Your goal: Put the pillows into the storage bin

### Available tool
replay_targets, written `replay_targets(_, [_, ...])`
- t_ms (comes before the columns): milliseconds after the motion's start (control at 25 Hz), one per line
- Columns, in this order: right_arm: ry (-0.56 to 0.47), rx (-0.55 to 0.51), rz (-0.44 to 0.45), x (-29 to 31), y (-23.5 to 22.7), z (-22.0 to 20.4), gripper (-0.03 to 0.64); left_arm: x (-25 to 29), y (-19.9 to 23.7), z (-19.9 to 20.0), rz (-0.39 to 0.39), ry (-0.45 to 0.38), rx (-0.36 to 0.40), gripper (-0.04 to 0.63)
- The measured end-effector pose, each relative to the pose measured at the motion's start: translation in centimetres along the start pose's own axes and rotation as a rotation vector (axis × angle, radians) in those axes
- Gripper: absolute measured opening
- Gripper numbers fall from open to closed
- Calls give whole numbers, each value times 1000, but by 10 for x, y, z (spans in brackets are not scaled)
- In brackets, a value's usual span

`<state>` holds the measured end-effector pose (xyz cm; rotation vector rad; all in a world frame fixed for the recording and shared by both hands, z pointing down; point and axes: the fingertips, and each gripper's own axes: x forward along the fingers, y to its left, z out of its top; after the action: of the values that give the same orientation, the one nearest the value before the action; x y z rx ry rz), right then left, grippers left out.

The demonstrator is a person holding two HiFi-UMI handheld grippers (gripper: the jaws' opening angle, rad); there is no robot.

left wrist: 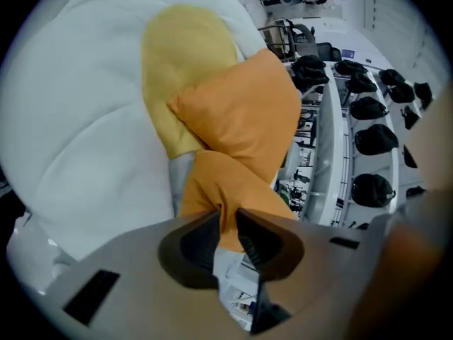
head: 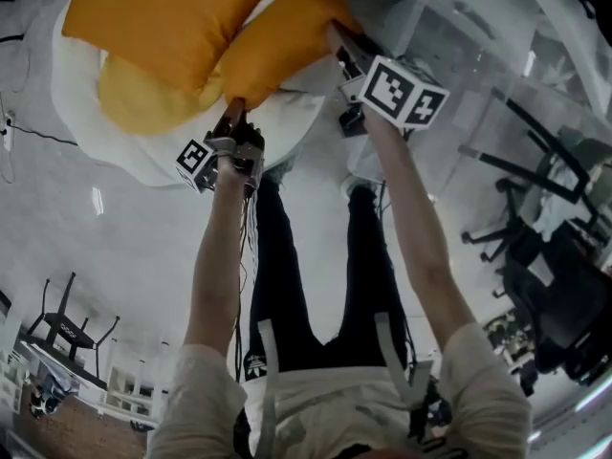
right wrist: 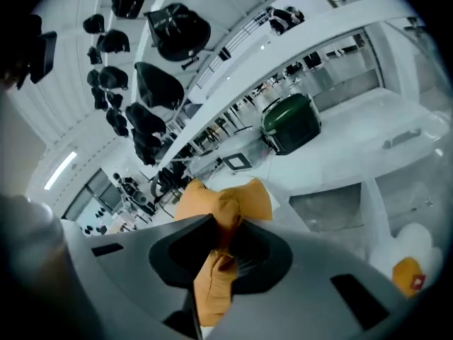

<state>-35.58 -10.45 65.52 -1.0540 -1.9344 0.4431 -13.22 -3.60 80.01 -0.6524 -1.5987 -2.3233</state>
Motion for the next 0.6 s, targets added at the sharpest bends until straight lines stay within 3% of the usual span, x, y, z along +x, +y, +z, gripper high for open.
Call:
replay_targets(240, [-244,80,8,-114,-38,76,69,28,-101,-77,-186,34,95,37])
replay_targets(440, [-423,89,-89,-211,-119,147,69,91,-171,-179,-291,182,197,21])
replay_targets(600, [-532,152,-199,-293,-209,170,69,144,-186,-280,-322,323,260,20])
